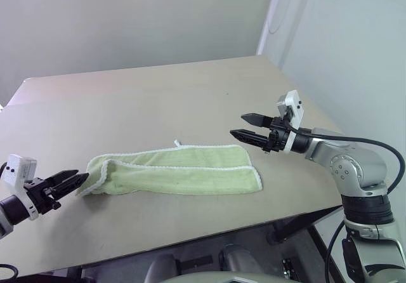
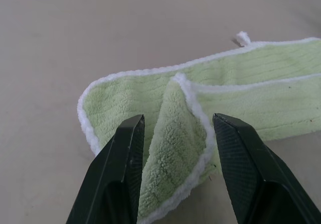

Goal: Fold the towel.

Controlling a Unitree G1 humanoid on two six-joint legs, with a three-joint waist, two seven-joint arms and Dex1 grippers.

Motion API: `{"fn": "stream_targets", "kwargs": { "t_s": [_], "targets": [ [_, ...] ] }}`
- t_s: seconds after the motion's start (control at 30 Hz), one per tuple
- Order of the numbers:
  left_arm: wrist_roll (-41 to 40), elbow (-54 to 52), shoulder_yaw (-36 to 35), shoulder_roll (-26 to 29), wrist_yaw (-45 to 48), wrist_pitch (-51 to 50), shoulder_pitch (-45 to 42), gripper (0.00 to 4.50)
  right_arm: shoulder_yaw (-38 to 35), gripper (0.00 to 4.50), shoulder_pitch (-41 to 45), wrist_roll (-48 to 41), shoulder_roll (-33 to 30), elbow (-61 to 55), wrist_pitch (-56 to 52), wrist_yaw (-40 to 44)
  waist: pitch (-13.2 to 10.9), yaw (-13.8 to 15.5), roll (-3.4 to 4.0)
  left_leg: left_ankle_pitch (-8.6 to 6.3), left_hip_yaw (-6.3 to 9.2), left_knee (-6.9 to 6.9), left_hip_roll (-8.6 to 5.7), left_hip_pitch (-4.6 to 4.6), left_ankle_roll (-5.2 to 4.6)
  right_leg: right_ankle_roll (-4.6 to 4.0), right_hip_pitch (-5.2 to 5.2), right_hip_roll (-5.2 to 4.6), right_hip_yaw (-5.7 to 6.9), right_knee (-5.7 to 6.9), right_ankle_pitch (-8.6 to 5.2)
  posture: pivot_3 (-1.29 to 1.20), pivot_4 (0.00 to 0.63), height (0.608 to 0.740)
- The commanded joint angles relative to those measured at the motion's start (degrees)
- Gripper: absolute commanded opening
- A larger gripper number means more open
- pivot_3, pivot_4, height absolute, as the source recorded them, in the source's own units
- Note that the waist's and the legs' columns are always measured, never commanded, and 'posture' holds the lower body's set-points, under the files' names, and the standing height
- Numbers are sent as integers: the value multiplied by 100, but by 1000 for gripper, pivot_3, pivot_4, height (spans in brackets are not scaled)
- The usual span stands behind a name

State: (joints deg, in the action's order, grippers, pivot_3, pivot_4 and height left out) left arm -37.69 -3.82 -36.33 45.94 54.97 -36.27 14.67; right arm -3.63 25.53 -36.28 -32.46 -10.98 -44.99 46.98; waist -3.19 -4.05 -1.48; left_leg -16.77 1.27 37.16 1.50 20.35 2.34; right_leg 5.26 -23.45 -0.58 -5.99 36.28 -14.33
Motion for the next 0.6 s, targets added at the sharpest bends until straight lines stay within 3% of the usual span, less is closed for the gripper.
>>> {"fn": "stream_targets", "kwargs": {
  "t_s": [0.03,0.37,0.6],
  "targets": [
    [95,-153,-42,36,-6,281,-55,2275,-17,3912,112,-4,67,-33,131,-26,0,-2,0,0,0,0,0,0,0,0,0,0,0,0,0,0,0,740],
    [66,-293,109,259,235,206,-143,2275,218,3912,-110,134,-69,-87,161,149,0,1,0,0,-1,0,0,1,0,1,0,0,0,0,0,0,0,740],
    [412,-354,377,277,505,726,100,2275,273,3912,-251,271,-116,-90,280,164,-2,-9,4,0,-4,-1,1,1,0,0,-3,1,-1,-1,0,0,0,740]
  ]
}}
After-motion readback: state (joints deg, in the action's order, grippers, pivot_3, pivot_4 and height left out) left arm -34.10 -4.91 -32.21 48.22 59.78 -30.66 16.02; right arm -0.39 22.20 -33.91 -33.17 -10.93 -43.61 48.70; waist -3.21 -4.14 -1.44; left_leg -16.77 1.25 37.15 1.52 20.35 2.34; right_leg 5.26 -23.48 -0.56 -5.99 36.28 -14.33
